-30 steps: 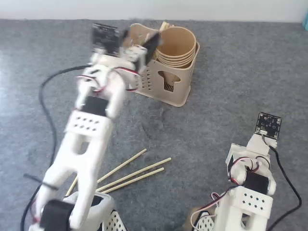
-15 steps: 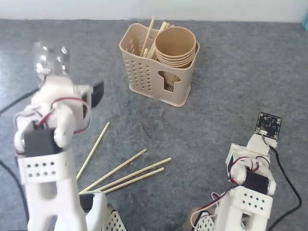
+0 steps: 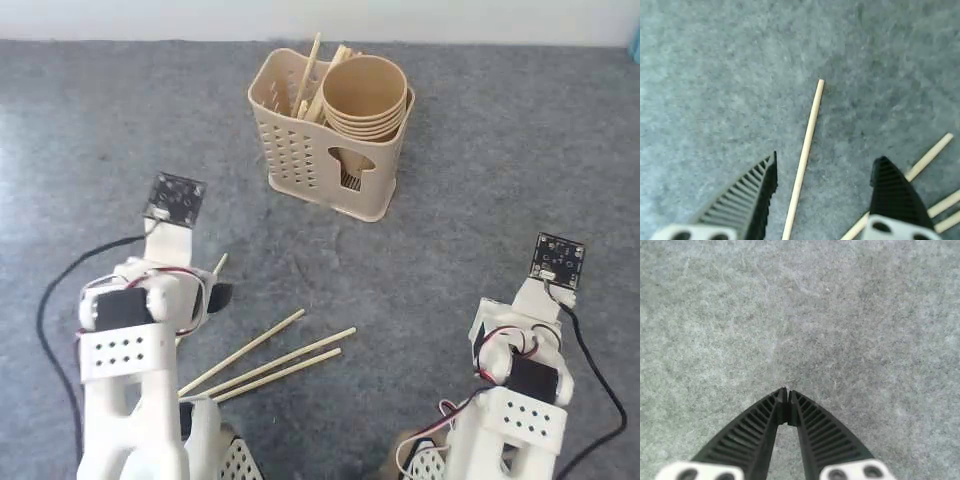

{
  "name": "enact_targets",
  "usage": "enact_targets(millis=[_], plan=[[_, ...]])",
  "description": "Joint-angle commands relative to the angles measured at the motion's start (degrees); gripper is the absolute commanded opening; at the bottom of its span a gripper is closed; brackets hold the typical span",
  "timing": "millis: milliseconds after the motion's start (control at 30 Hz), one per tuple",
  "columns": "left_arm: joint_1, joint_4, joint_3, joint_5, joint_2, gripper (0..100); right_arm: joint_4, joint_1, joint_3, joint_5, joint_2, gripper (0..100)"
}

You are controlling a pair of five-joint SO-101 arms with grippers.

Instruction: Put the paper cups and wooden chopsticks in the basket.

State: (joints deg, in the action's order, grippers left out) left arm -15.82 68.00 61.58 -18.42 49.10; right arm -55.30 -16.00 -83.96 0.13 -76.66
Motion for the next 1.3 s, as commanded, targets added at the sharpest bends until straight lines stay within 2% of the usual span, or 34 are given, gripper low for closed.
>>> enact_targets(millis=[0,200,300,467,633,733,800,967,1267], plan=[[-0.18,-4.84,0.40,-1.85,-5.19,29,0.48,-0.40,0.53,0.70,-1.10,0.9],[-0.53,-17.14,-0.31,-2.29,-19.69,27,0.48,-0.40,0.53,0.70,-1.10,0.9],[-0.53,-18.46,-4.44,-2.37,-28.92,21,0.48,-0.48,0.53,0.70,-1.10,0.9],[-0.53,-11.43,-17.19,-6.42,-44.48,19,0.48,-0.48,0.53,0.70,-1.10,0.9],[-0.70,-5.01,-27.47,-6.68,-56.35,18,0.48,-0.48,0.53,0.70,-1.10,0.9],[-0.70,-2.81,-30.73,-6.68,-59.69,10,0.48,-0.48,0.53,0.70,-1.10,0.9],[-0.62,-2.55,-31.08,-6.77,-59.87,2,0.48,-0.48,0.53,0.70,-1.10,0.9],[-0.62,-2.02,-29.85,-6.68,-55.82,2,0.48,-0.40,0.53,0.70,-1.10,0.9],[0.62,8.70,-30.20,-6.42,-33.93,1,0.57,-0.40,0.53,0.70,-1.10,0.9]])
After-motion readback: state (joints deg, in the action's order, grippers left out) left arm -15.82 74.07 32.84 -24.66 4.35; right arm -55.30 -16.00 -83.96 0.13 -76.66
